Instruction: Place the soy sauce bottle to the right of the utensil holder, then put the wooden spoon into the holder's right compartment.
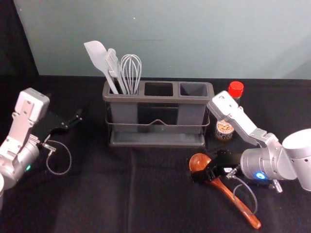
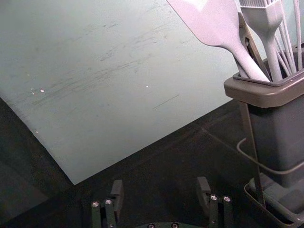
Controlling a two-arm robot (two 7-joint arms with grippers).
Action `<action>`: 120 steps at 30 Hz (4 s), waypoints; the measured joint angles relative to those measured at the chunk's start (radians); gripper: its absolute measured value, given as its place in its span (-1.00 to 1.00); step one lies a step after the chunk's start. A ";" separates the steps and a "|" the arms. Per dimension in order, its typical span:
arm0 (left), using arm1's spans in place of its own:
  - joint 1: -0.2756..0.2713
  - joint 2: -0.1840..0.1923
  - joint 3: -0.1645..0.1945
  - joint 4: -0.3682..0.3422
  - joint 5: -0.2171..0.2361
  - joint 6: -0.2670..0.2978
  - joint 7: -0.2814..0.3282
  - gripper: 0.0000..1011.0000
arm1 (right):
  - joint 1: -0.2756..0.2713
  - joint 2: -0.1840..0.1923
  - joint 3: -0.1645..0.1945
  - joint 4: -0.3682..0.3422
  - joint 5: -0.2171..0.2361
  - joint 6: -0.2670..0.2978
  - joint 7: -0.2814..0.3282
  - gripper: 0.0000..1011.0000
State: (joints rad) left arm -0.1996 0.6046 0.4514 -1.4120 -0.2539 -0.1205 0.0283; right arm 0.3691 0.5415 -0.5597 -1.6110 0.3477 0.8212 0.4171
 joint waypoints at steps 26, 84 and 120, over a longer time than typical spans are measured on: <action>0.000 0.000 0.000 0.000 0.000 0.000 0.000 0.99 | 0.004 -0.015 -0.008 0.006 -0.053 -0.003 0.005 0.98; 0.000 0.000 0.000 0.000 0.000 0.000 0.000 0.99 | -0.124 -0.003 0.231 -0.326 0.012 -0.395 -0.070 0.66; 0.000 0.000 0.000 0.000 0.000 0.000 0.000 0.99 | 0.058 -0.292 0.214 -0.033 -0.142 -0.733 -0.173 0.66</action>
State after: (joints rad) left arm -0.1995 0.6047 0.4514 -1.4120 -0.2539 -0.1205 0.0283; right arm 0.4268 0.2499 -0.3453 -1.6441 0.2060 0.0879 0.2442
